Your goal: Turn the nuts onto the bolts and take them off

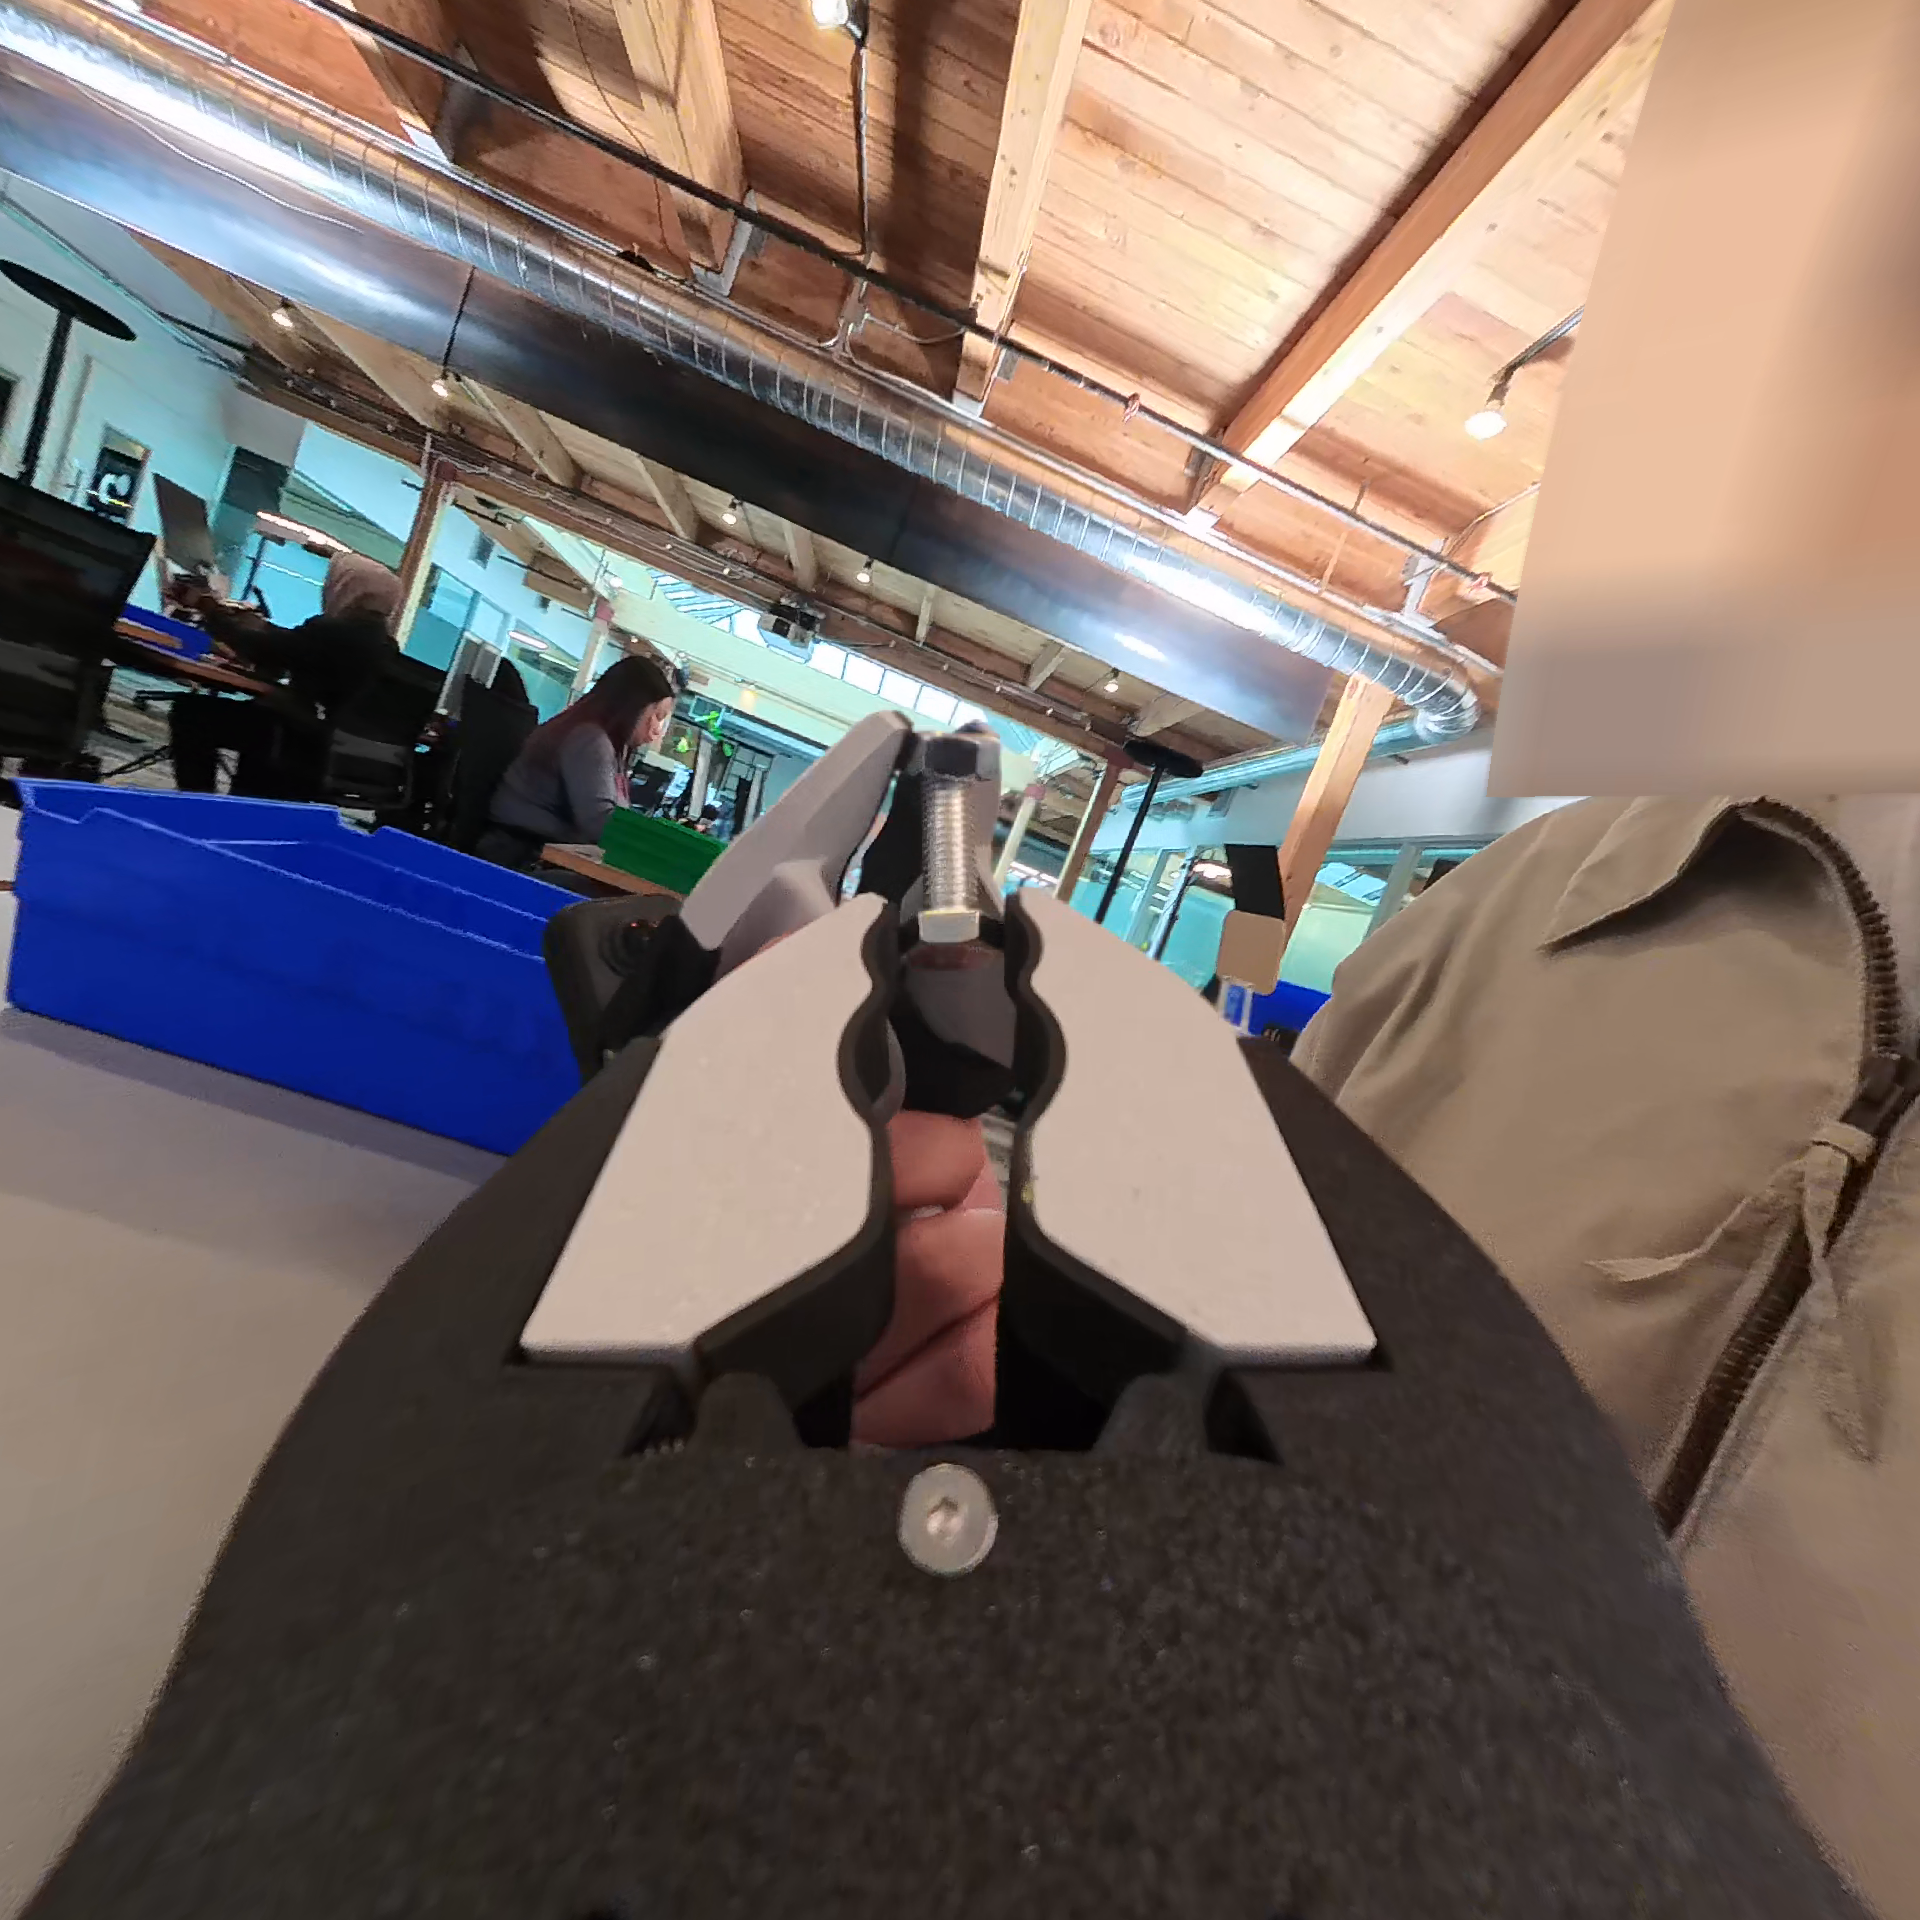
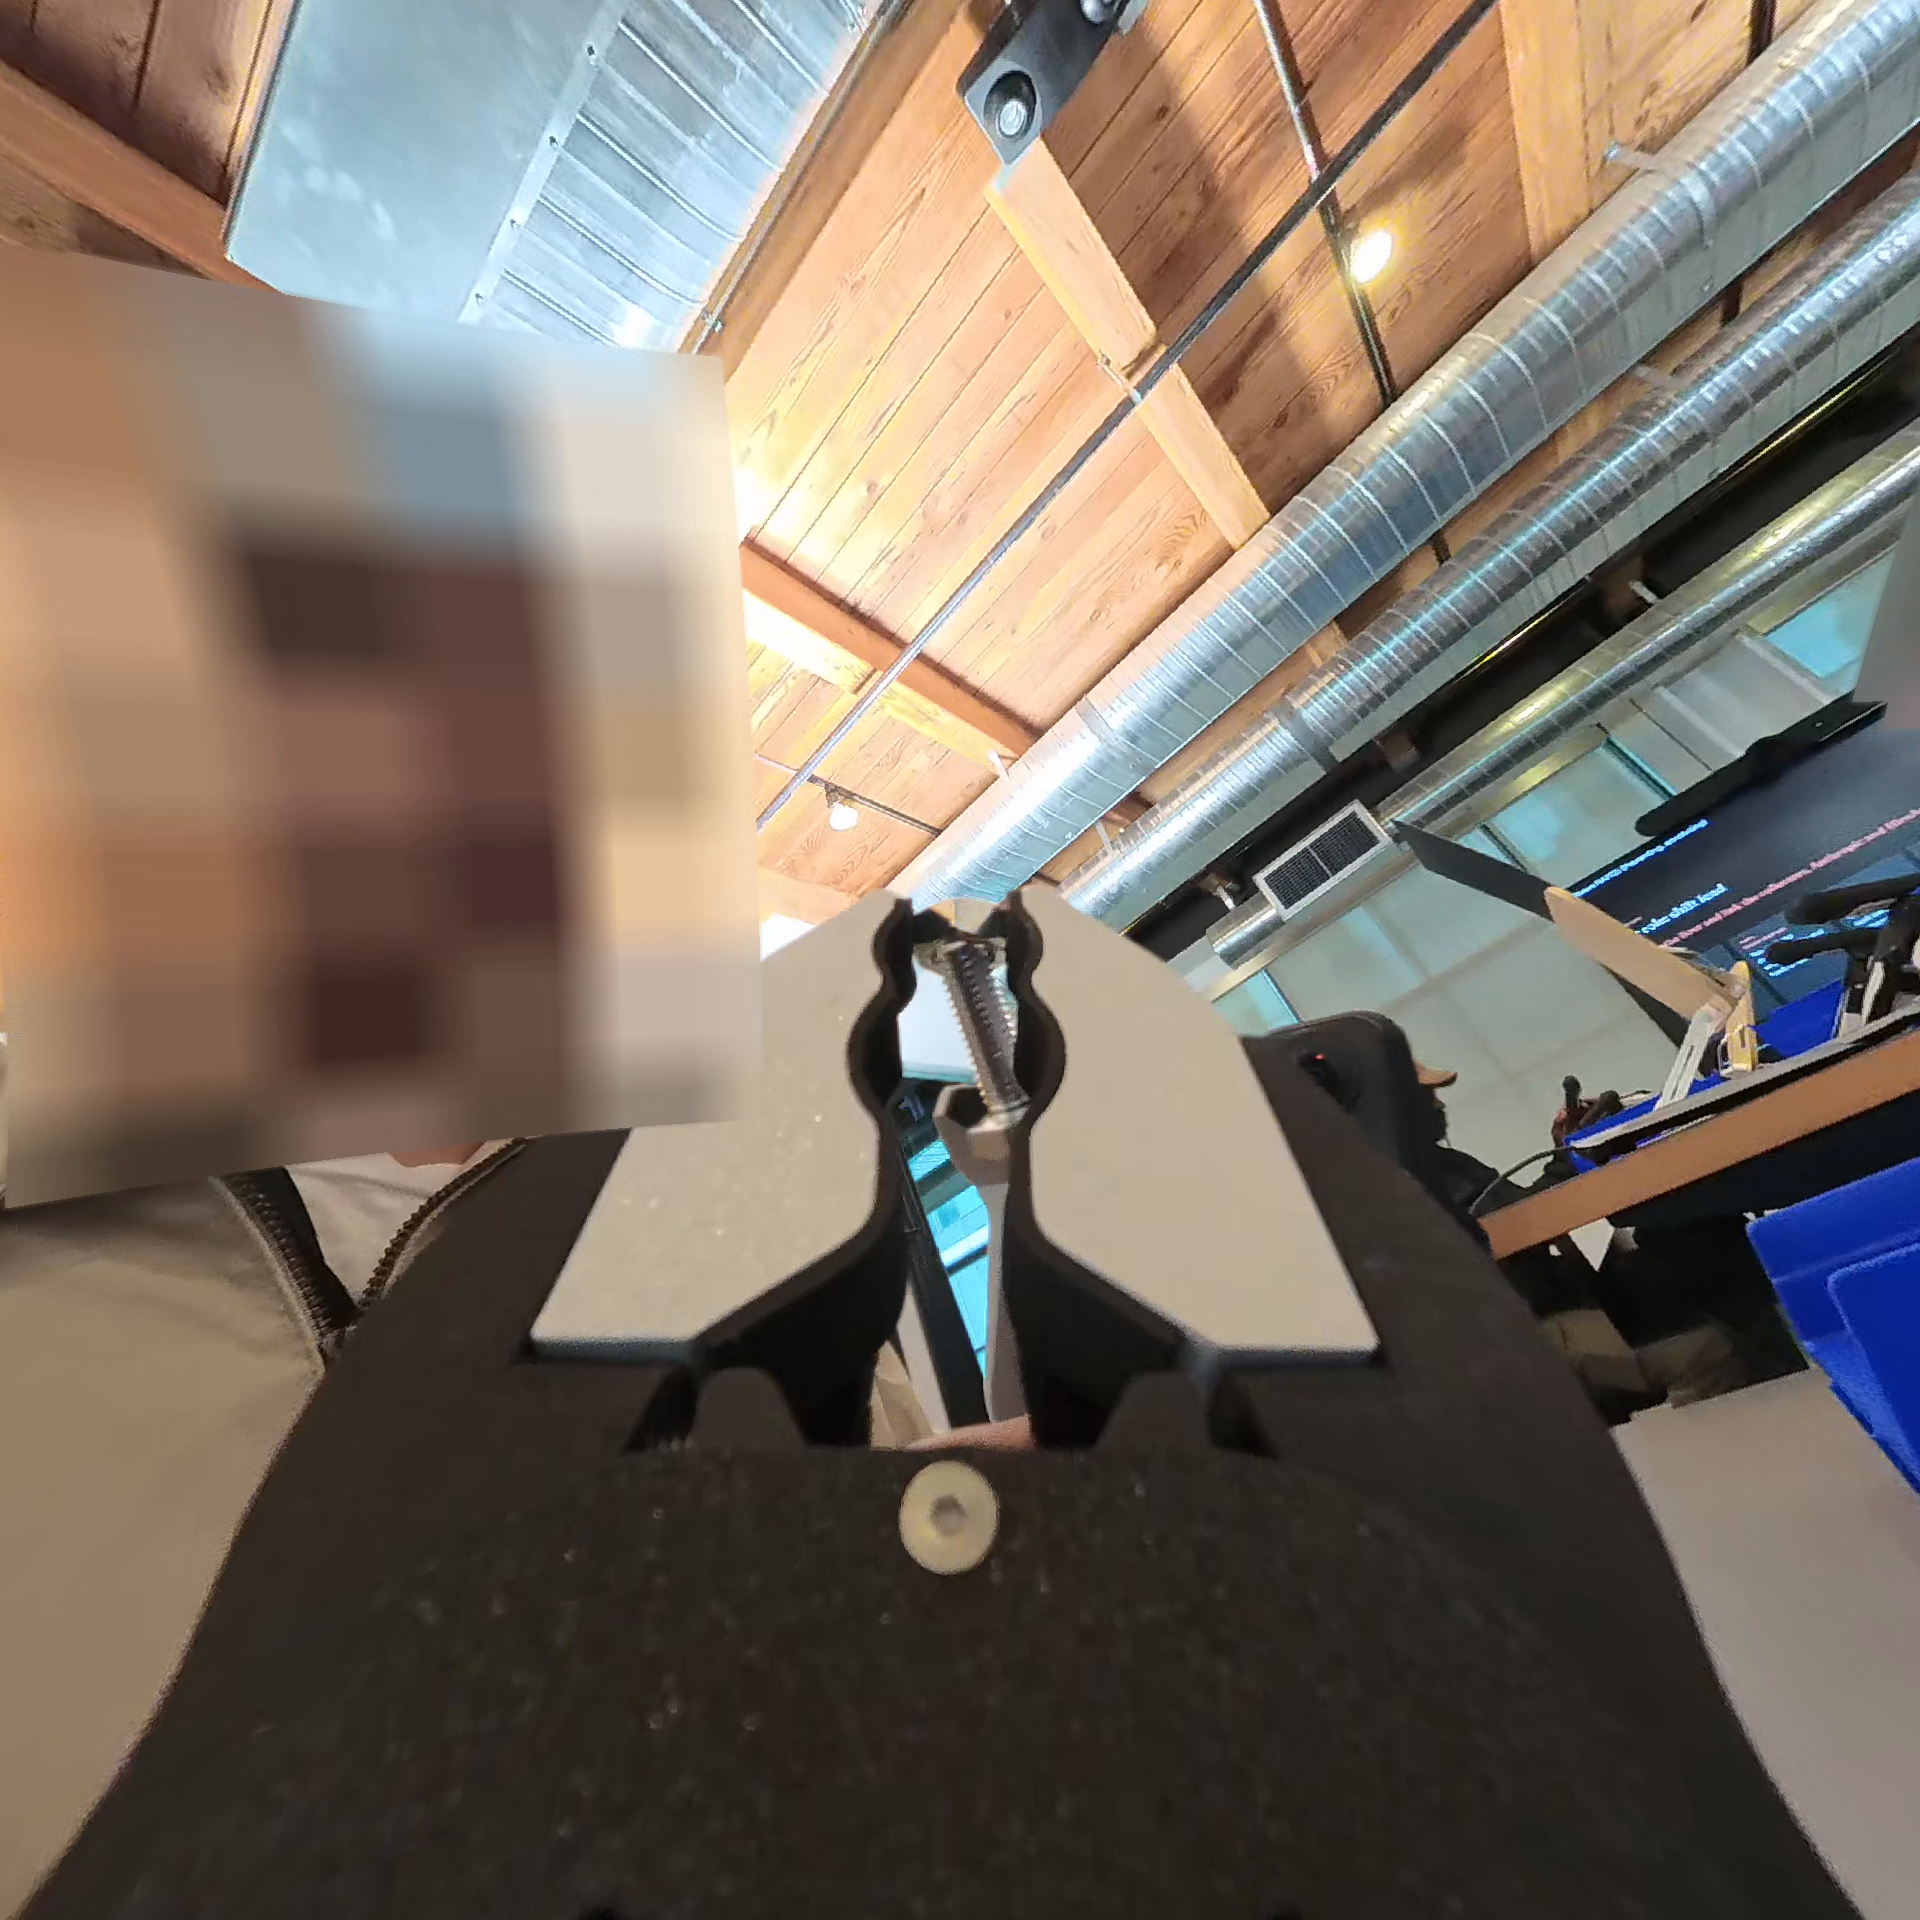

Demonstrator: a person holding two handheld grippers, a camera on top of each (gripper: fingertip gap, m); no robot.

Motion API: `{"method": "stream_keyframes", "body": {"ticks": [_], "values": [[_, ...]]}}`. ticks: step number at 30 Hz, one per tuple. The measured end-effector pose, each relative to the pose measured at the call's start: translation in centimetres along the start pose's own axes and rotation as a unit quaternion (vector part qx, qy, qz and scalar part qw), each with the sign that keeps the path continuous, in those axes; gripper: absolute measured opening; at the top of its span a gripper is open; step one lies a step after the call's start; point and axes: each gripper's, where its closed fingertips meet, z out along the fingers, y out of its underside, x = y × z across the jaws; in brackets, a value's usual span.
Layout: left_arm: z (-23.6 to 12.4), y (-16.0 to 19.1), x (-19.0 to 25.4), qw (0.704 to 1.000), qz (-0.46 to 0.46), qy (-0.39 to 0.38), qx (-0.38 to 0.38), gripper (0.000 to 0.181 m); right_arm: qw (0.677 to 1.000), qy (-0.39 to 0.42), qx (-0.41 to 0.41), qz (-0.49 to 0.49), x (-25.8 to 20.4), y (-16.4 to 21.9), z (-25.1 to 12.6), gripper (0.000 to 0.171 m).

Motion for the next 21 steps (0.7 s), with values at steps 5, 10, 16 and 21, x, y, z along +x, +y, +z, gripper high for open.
{"method": "stream_keyframes", "body": {"ticks": [5,10,16,21], "values": [[-0.2,0.2,-0.6,0.998,0.037,-0.032,-0.032,0.018,0.998,0.040,-0.026,-0.029,0.9,0.1,0.2,0.017],[-0.3,0.4,-1.3,0.994,0.067,-0.062,-0.060,0.018,0.992,0.084,-0.071,-0.062,2.0,0.4,0.4,0.017],[-0.8,-0.1,-1.5,0.993,0.070,-0.069,-0.061,0.018,0.977,0.125,-0.123,-0.120,2.0,-0.4,0.7,0.017],[-1.0,0.3,-1.9,0.992,0.075,-0.074,-0.074,0.018,0.951,0.177,-0.184,-0.177,2.4,-1.1,0.1,0.017]]}}
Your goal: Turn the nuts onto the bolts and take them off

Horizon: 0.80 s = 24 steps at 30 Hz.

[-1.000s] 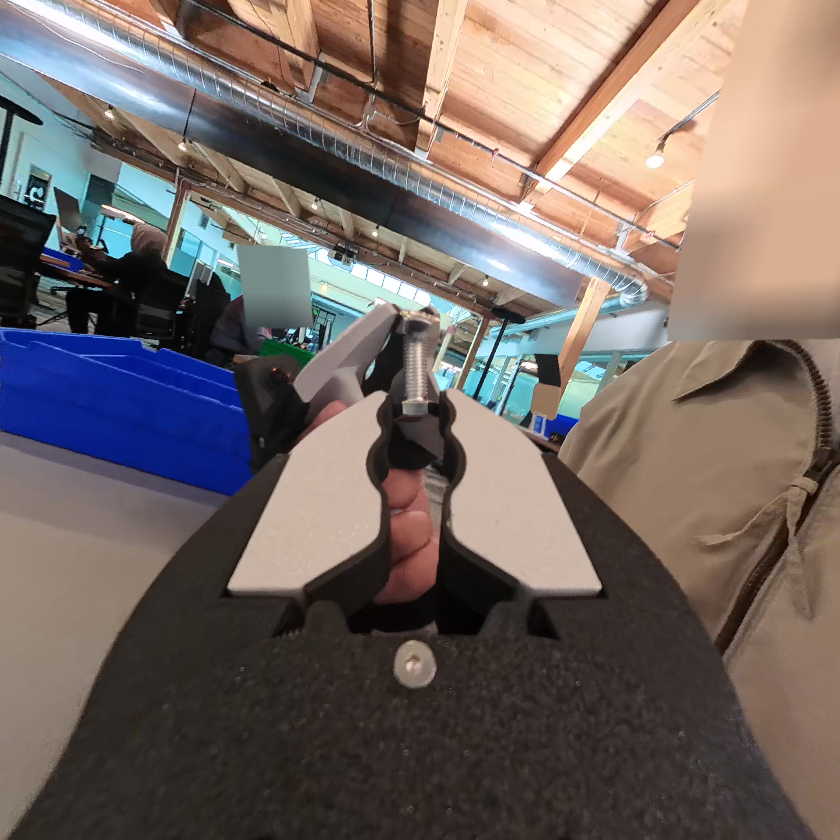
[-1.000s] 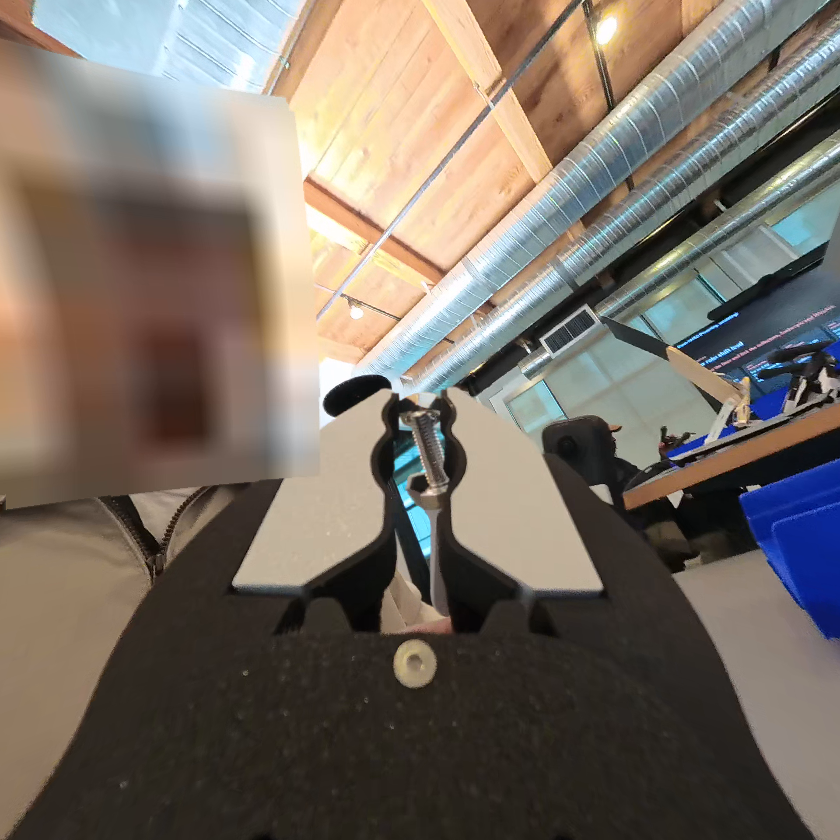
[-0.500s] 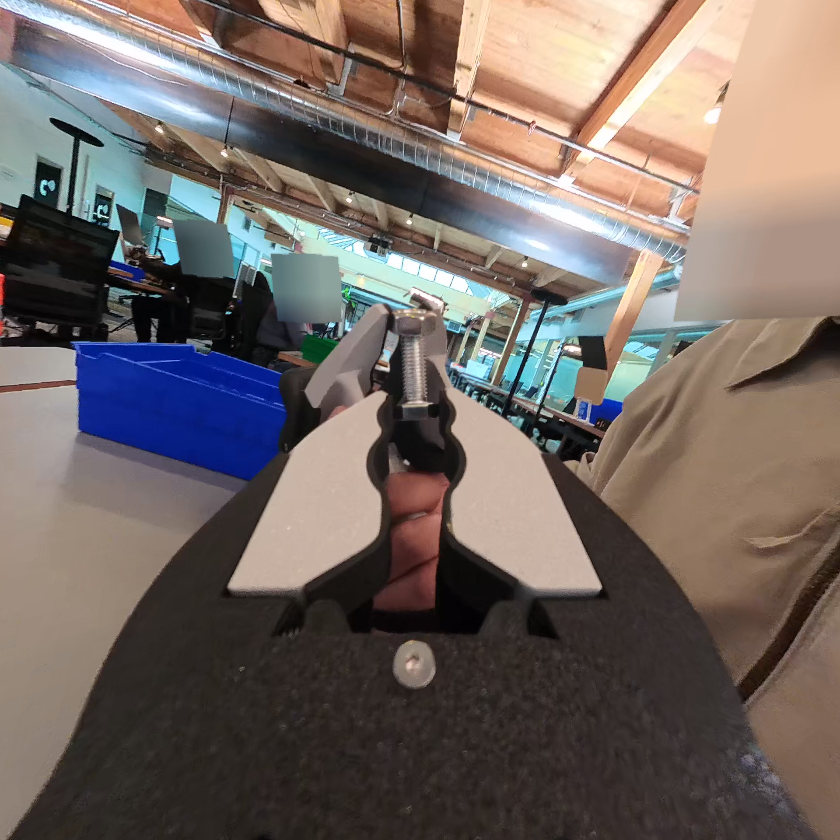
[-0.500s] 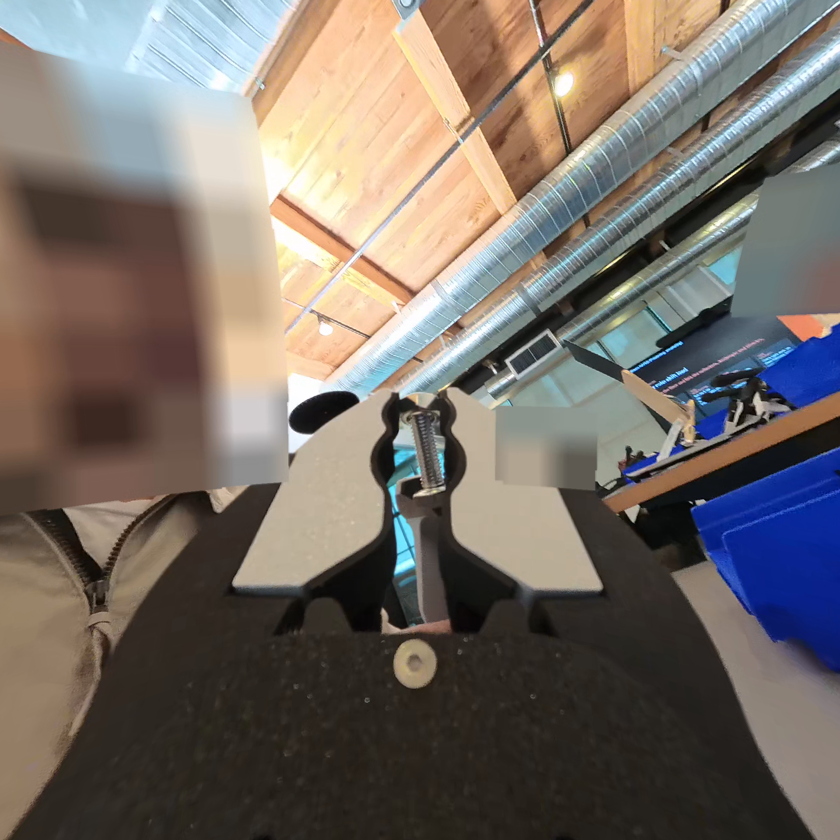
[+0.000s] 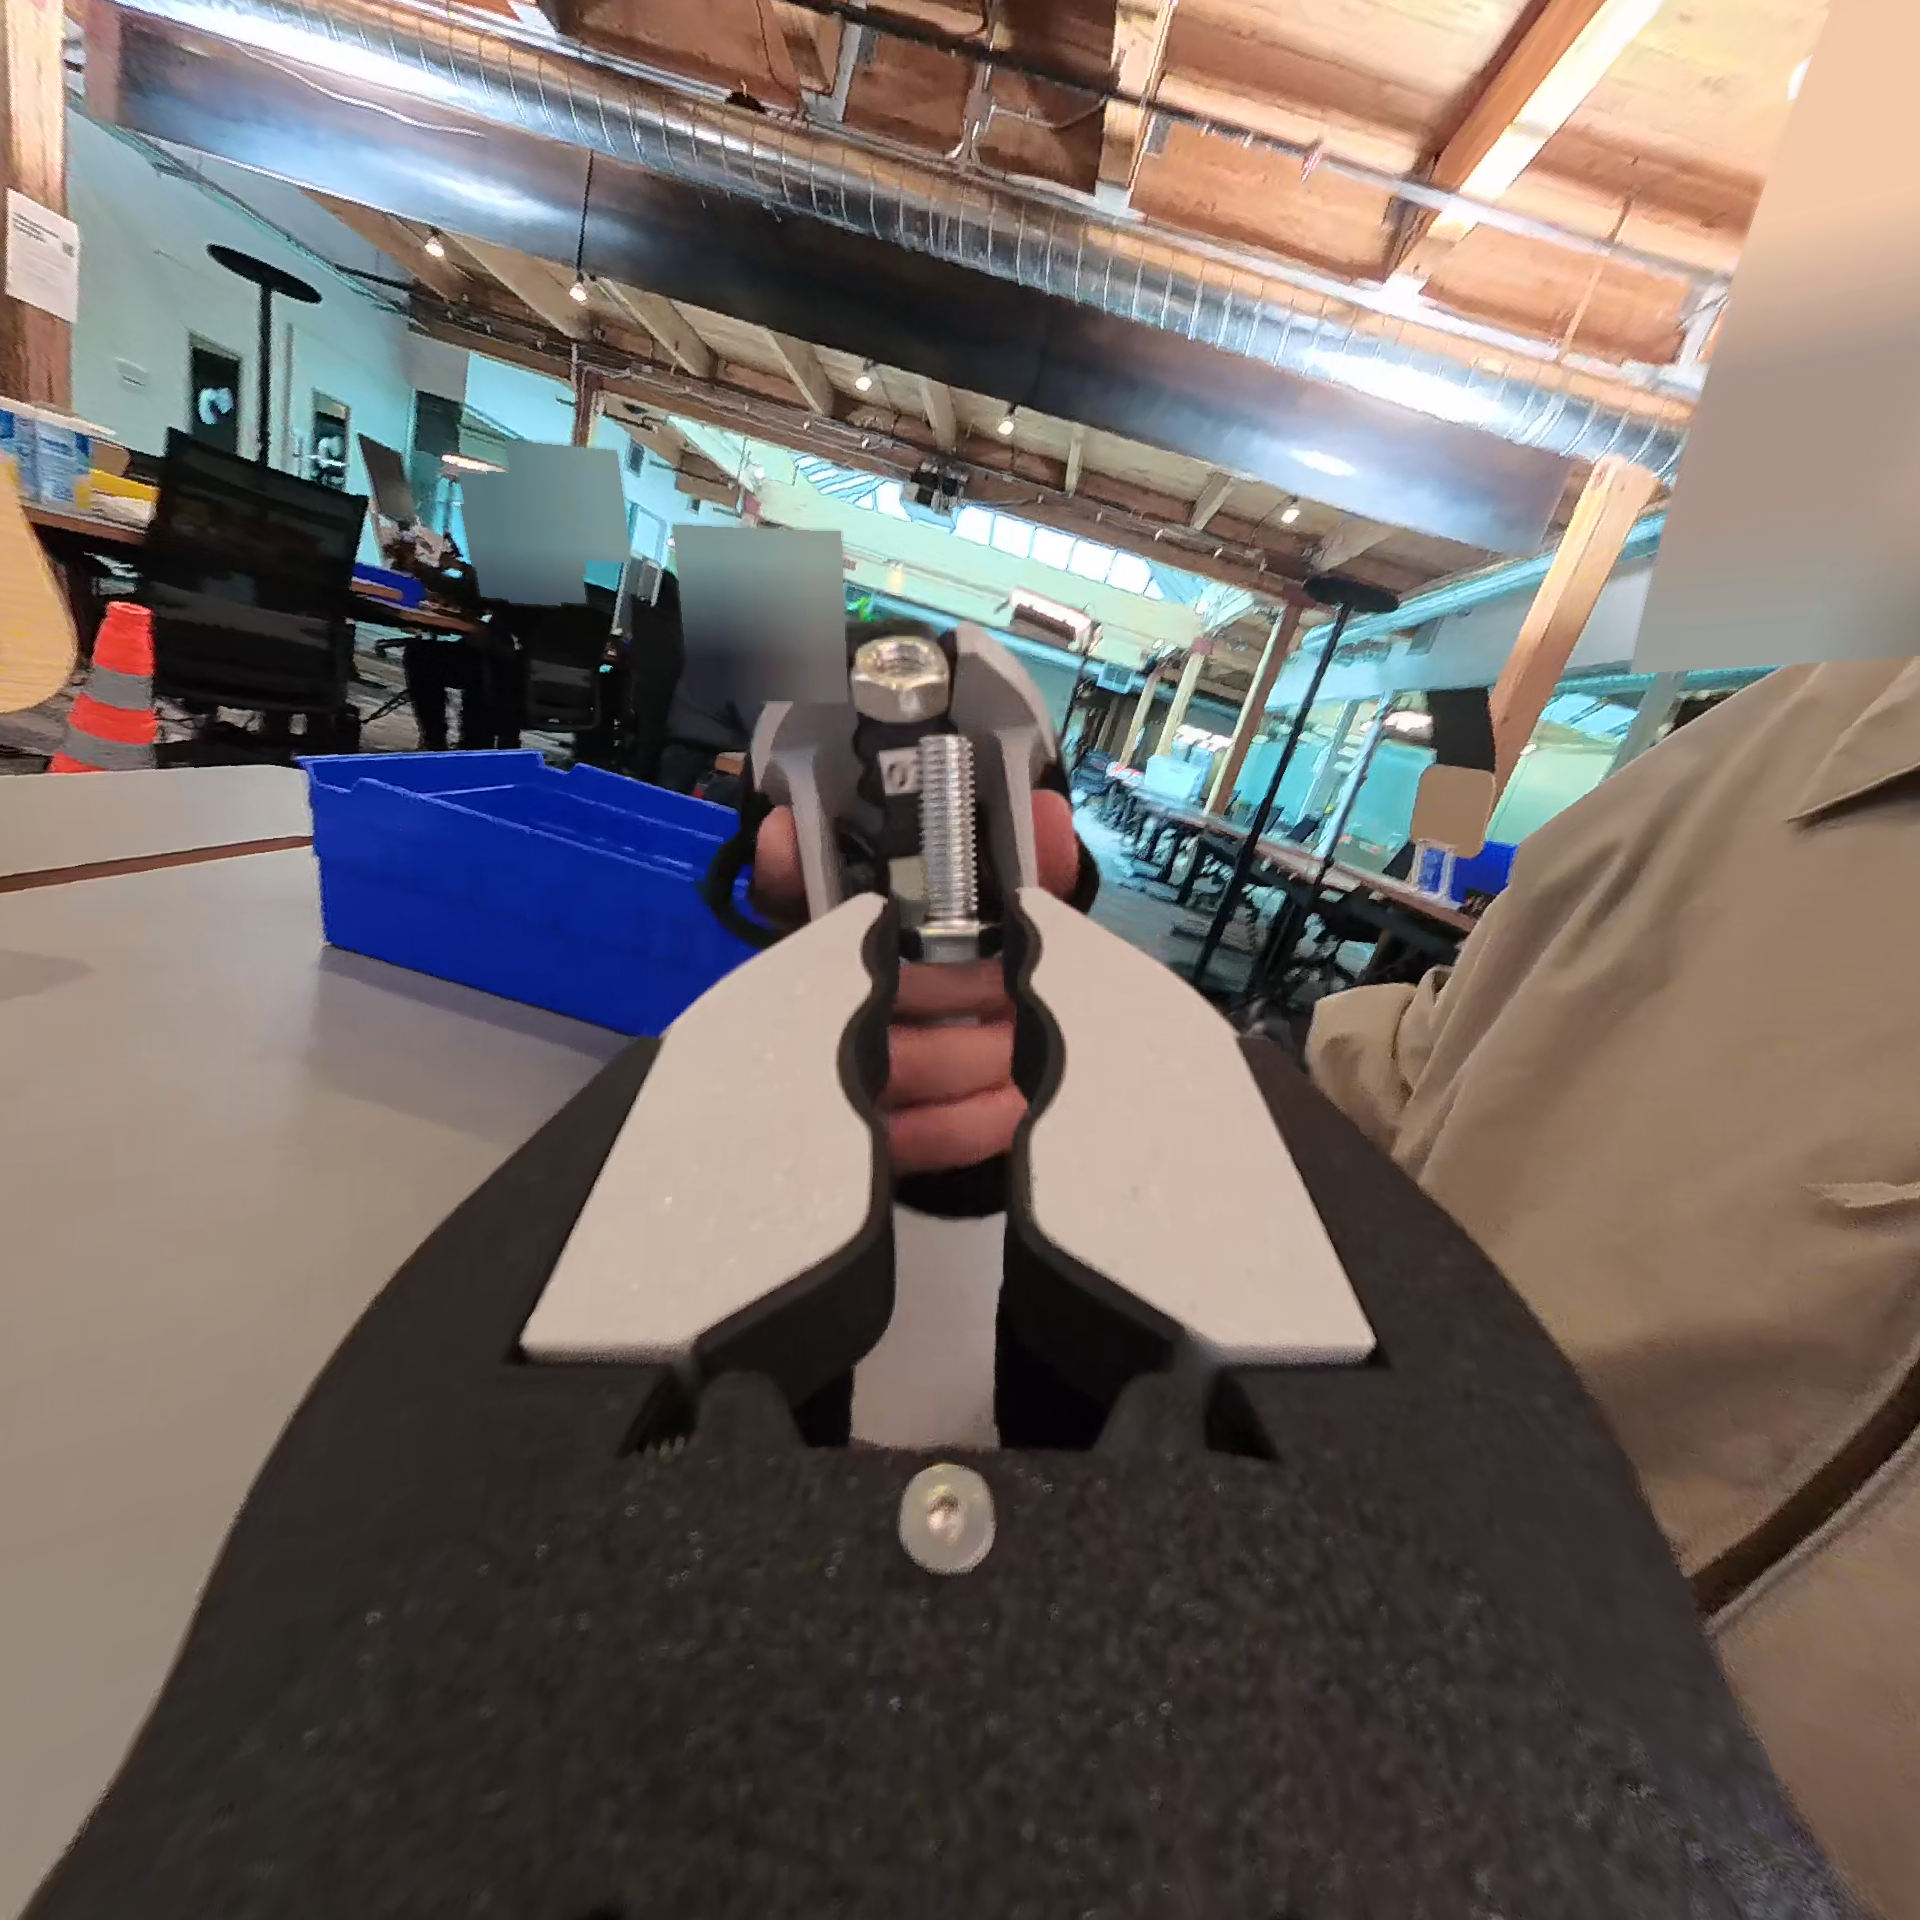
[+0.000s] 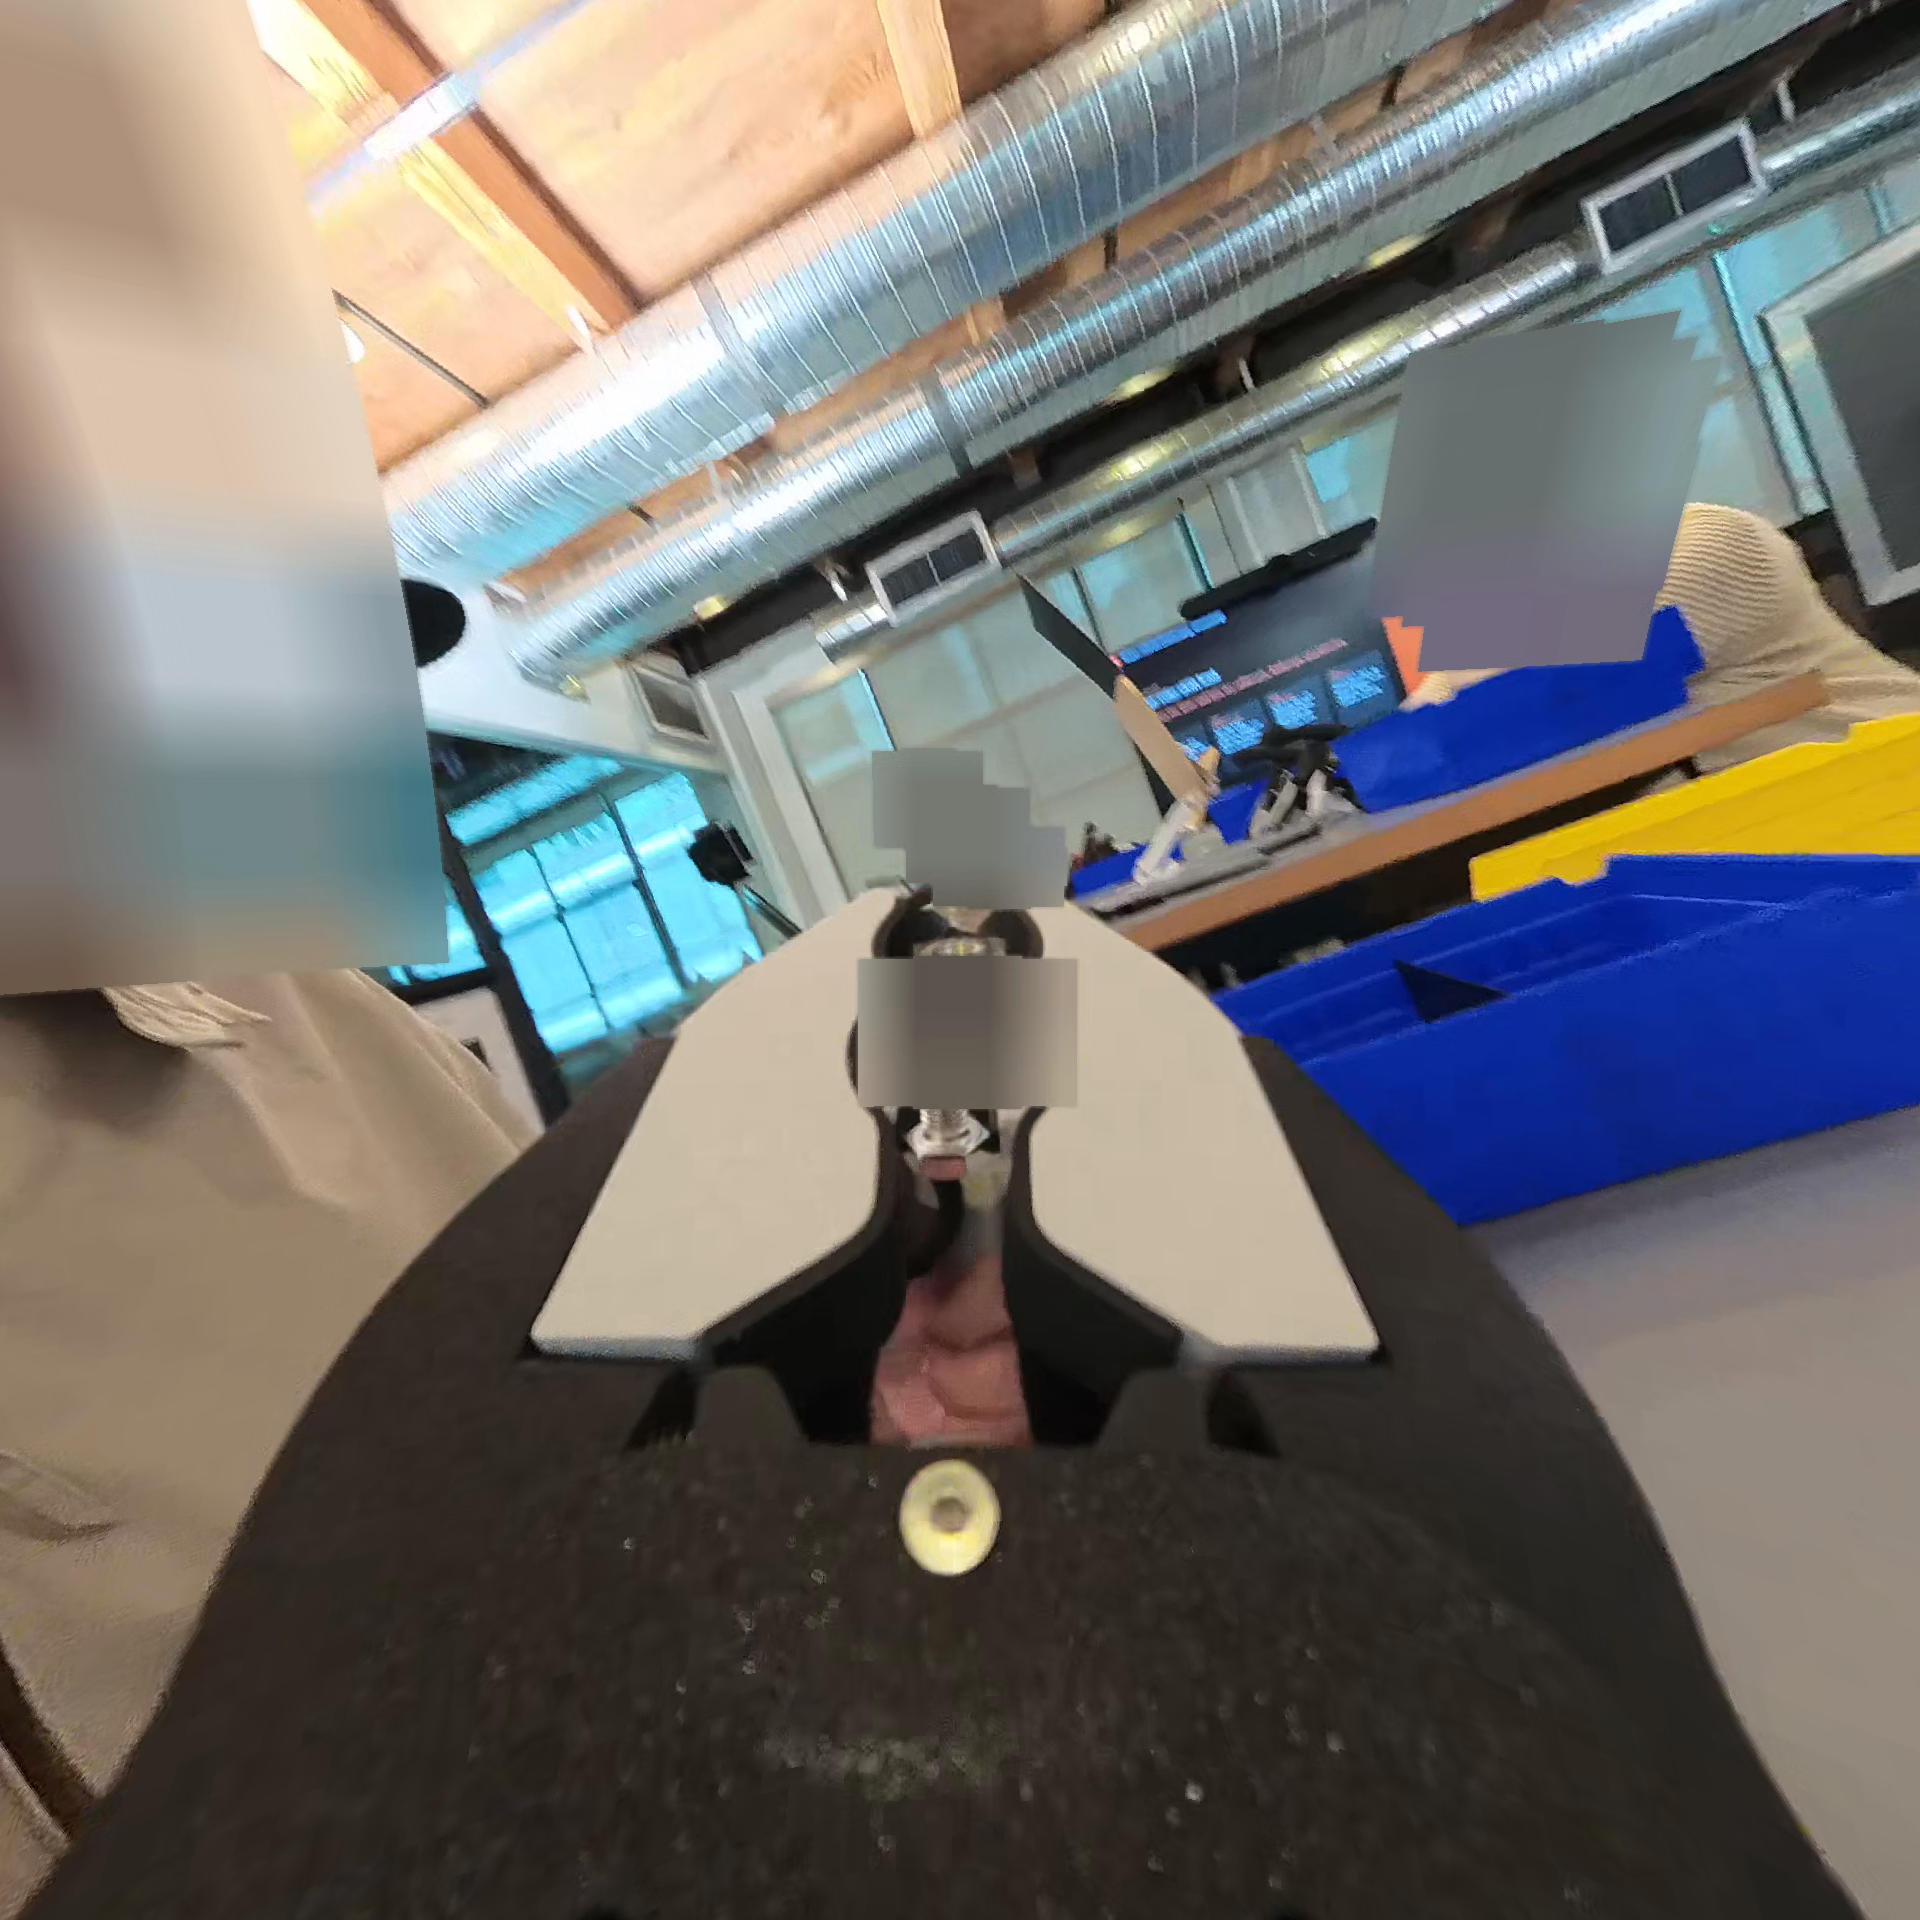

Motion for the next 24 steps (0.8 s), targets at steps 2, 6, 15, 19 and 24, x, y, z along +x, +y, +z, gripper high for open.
{"method": "stream_keyframes", "body": {"ticks": [2,6,15,19,24], "values": [[-0.2,1.0,-0.9,0.998,0.040,-0.033,-0.042,0.018,0.997,0.036,-0.053,-0.040,0.6,0.4,-0.5,0.017],[-1.4,4.3,-4.0,0.964,0.139,-0.124,-0.189,0.019,0.932,0.164,-0.268,-0.181,3.9,4.3,-3.7,0.017],[-6.1,12.6,-9.2,0.816,0.156,-0.128,-0.542,0.019,0.830,0.255,-0.425,-0.257,6.1,8.5,-9.2,0.017],[-7.4,13.4,-10.8,0.761,0.121,-0.096,-0.630,0.019,0.831,0.274,-0.421,-0.239,6.7,9.4,-9.8,0.017],[-8.5,14.1,-11.5,0.718,0.124,-0.070,-0.682,0.019,0.784,0.309,-0.480,-0.243,7.8,11.3,-12.3,0.017]]}}
